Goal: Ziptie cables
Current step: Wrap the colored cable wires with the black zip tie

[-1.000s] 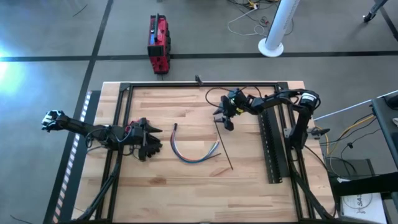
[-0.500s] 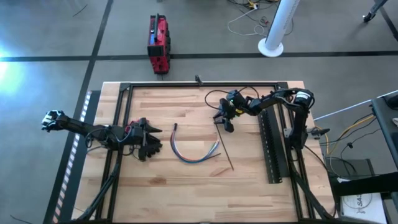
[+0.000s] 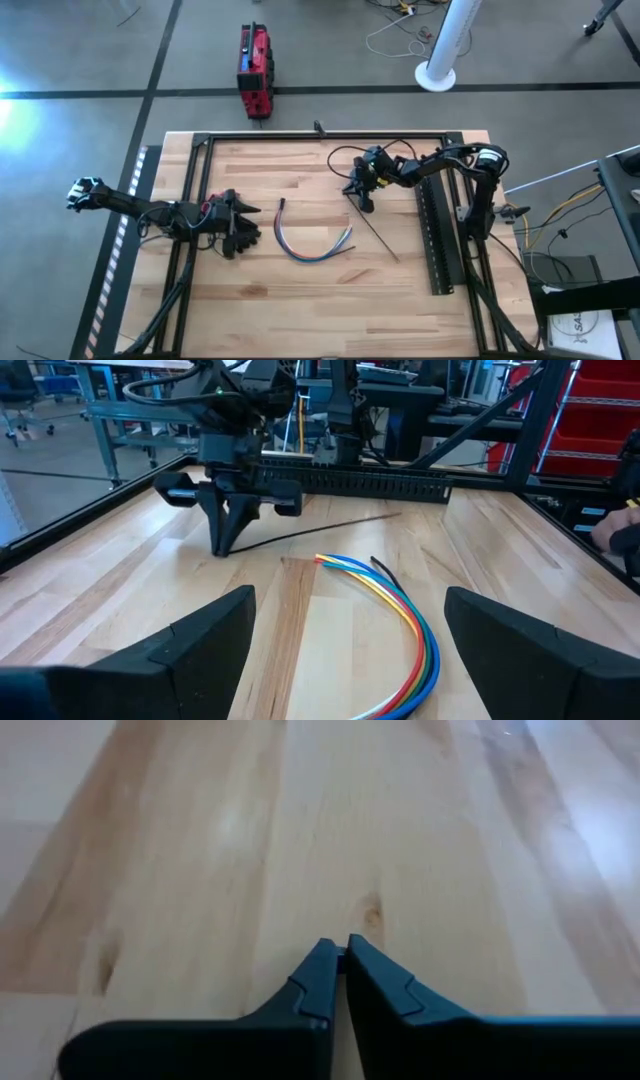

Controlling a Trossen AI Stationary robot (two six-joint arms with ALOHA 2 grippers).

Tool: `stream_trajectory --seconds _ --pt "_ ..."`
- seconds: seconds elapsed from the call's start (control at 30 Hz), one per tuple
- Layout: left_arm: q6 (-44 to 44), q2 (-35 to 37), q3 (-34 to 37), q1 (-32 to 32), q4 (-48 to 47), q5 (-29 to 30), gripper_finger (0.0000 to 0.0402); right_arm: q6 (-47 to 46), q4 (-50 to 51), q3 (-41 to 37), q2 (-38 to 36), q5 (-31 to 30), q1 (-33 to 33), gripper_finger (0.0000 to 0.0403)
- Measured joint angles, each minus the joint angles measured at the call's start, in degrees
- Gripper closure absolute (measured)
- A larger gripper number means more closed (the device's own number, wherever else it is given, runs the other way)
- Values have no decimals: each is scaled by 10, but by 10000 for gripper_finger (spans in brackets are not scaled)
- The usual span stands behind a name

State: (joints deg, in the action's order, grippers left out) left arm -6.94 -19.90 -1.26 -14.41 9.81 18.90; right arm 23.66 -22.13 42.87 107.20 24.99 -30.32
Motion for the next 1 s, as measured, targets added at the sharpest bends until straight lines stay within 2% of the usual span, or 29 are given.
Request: stream_trajectory --seconds 0.43,0.57,0.8,1.0 --pt "0 0 0 0 0 0 90 -12 40 -6 -137 -117 48 401" --pt "0 0 0 0 0 0 90 -29 42 -25 -190 -176 70 401" --pt "0 0 0 0 0 0 90 -51 40 -66 -303 -240 111 401" --pt "0 0 0 0 0 0 90 -72 40 -88 -367 -252 136 401"
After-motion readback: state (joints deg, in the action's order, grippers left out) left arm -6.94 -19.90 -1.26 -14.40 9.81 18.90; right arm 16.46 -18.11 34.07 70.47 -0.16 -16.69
